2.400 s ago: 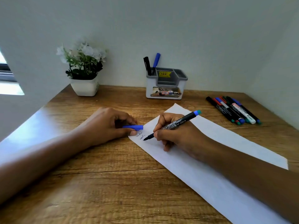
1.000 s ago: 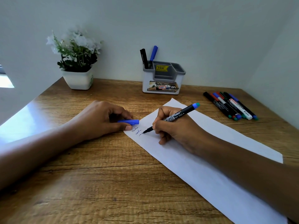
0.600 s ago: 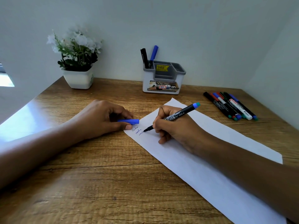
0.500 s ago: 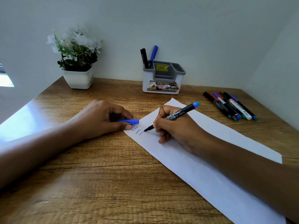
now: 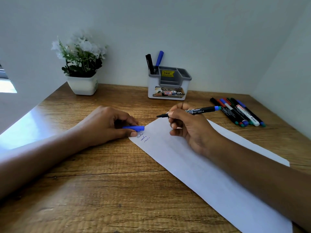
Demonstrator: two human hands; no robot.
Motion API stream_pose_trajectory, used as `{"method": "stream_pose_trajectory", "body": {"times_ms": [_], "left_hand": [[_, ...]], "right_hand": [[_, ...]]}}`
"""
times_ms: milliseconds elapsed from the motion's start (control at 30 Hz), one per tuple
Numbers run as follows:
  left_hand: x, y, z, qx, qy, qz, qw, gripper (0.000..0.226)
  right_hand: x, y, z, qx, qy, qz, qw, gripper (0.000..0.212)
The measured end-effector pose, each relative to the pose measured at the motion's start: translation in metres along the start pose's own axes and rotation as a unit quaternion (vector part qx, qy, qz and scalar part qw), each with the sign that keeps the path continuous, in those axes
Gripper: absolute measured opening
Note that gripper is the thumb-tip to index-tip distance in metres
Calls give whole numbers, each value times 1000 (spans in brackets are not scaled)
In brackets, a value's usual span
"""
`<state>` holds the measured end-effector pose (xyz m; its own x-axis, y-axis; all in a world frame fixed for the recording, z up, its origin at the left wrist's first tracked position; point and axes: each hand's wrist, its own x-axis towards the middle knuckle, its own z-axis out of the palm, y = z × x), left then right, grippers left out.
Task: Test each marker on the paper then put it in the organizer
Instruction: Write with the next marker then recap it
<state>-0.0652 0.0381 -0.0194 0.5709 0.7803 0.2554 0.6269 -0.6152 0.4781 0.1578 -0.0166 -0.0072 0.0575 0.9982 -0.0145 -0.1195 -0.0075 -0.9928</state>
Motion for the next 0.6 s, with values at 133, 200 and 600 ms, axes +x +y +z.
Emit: {"method": "stream_pose_trajectory", "body": {"times_ms": [133,200,600], "left_hand": [[0,0,-1,-39,13,-23,999,39],[-1,3,-1,-90,45,-37,994,36],[-3,19,-6,-343,117,-50,931,25]], "right_hand": [[-1,-12,1,-31,-30,-31,999,14],[-4,-14,2,-39,-57,-37,997,13],[-9,-31,2,19,-34,-67,997,19]]}}
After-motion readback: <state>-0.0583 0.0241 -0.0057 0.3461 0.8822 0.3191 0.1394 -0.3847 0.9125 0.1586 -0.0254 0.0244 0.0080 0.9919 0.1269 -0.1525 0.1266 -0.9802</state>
